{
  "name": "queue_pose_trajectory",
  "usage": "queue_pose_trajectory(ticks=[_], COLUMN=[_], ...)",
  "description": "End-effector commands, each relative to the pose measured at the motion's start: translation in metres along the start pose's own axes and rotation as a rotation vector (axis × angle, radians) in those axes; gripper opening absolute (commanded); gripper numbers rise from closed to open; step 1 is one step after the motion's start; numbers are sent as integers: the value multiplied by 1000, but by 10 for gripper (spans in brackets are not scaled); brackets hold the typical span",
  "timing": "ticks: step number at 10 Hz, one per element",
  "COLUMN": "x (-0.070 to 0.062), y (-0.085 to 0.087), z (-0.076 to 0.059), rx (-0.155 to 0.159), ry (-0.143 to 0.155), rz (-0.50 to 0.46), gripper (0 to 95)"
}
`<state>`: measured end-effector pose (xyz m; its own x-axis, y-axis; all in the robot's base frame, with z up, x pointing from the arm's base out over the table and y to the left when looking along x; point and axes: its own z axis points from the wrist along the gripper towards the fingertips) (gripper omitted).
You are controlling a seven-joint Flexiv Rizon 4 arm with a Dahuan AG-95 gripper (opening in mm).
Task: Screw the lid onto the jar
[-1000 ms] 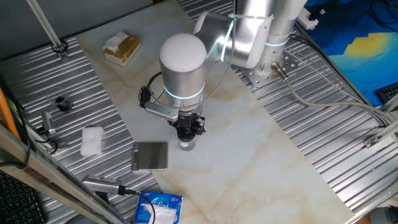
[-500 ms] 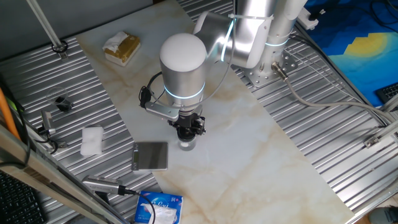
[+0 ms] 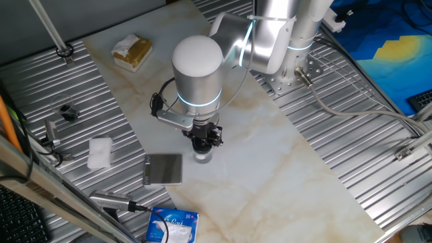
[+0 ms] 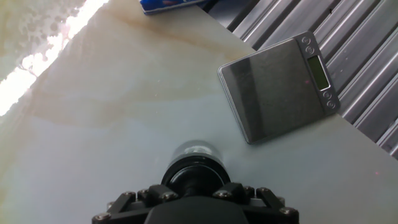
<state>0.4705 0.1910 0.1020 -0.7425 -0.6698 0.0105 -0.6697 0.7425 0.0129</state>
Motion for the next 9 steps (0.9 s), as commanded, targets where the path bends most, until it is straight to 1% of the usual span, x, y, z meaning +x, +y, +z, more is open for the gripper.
queue_pose_trajectory(ticks=[1,4,9], x=[0,0,0], y=[0,0,0], z=[1,1,2], rx=[-4,-13,-29], ry=[-2,-11,-12], rz=[16,31,86], gripper=[0,0,0])
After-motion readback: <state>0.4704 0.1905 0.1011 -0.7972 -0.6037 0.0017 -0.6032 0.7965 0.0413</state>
